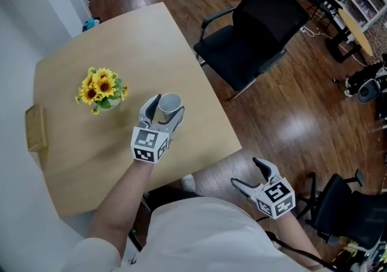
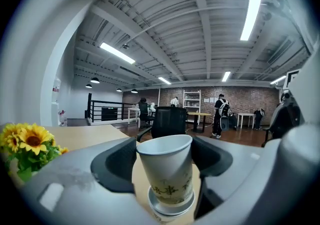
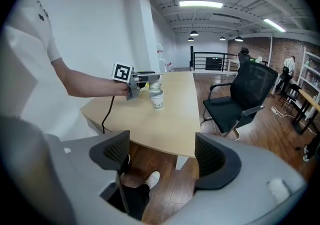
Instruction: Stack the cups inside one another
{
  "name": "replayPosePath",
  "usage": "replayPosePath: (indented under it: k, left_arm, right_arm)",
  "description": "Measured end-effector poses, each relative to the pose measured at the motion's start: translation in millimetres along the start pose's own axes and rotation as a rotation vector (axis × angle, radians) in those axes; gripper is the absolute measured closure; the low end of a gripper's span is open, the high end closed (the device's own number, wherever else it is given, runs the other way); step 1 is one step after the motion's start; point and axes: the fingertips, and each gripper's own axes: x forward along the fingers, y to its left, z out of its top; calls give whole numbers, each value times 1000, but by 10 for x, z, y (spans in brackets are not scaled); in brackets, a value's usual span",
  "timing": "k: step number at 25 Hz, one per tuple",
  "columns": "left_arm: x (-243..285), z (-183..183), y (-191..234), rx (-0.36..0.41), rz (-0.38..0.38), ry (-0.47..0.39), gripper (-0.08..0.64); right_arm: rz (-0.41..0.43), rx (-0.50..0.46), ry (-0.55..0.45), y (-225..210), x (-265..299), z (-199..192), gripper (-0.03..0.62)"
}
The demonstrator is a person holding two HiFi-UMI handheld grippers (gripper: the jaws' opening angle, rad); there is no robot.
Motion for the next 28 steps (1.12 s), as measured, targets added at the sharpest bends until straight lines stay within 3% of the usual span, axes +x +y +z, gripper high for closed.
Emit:
replayPosePath:
  k: [6,8,11,28]
  left_arm:
    - [103,-139,-90,43,-24,8,201]
    - [106,-214,-147,32,-51,18,104]
    - [76,-314,-174,29,-63,37,69]
    - [-723,85,-262,93,-40,50,71]
  right_arm:
    - [-8,7,13,-106,-30,-61,186]
    - [-5,0,17,-126,-33,-64,186]
    - [1,-8,16,-150,-28,-40,186]
    - [42,-80,-84,-194,244,304,186]
